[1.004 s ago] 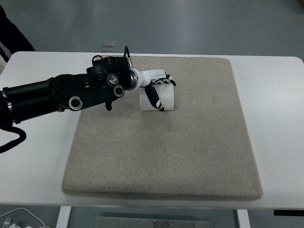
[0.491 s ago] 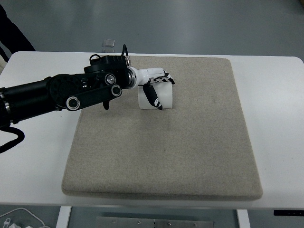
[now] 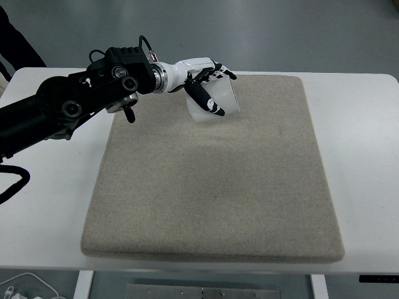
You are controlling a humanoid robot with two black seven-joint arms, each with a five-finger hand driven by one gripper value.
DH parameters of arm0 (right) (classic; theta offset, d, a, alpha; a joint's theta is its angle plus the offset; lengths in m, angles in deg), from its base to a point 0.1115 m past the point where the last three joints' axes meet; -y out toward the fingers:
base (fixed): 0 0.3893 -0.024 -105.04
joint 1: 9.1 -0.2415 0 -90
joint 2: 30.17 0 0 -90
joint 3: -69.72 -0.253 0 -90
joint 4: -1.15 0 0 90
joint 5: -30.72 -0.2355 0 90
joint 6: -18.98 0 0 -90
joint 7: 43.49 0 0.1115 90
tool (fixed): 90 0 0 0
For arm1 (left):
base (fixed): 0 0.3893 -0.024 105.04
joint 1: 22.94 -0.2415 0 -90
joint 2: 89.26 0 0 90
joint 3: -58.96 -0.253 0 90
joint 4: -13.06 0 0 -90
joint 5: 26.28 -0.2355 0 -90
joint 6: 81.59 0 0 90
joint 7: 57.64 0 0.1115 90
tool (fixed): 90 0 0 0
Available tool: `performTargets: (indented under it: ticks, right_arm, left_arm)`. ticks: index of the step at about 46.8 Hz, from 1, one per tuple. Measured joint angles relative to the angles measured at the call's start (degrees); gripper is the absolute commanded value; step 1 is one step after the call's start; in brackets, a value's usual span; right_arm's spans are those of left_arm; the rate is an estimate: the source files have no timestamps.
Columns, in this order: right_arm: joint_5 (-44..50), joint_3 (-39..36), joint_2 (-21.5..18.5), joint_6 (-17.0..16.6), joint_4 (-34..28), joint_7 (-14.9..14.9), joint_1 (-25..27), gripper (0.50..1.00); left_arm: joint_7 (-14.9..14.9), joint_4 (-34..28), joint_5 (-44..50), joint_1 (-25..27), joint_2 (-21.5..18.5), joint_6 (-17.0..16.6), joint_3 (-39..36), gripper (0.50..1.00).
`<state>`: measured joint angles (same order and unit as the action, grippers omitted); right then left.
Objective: Upright white cup
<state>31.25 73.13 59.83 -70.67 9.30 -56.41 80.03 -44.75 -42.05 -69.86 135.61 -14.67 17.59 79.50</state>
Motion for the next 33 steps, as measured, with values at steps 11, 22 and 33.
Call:
performTargets:
  ticks: [11,22,33]
  right_arm:
    - [0.0,0.0,0.0,0.0,0.0,0.0,0.0,0.930]
    - [0.0,0.0,0.0,0.0,0.0,0.0,0.0,0.930]
    - [0.0,0.0,0.0,0.0,0.0,0.0,0.0,0.930]
  left_arm:
    - [-5.8,5.1,8.4,-0.2,-1.6,3.4,1.6,0.500]
    - [-10.8,6.6,10.2,-4.8,-2.8,6.2,7.0,0.500]
    - [-16.3,6.7,10.1,-8.8,-2.9,6.5,8.8,0.500]
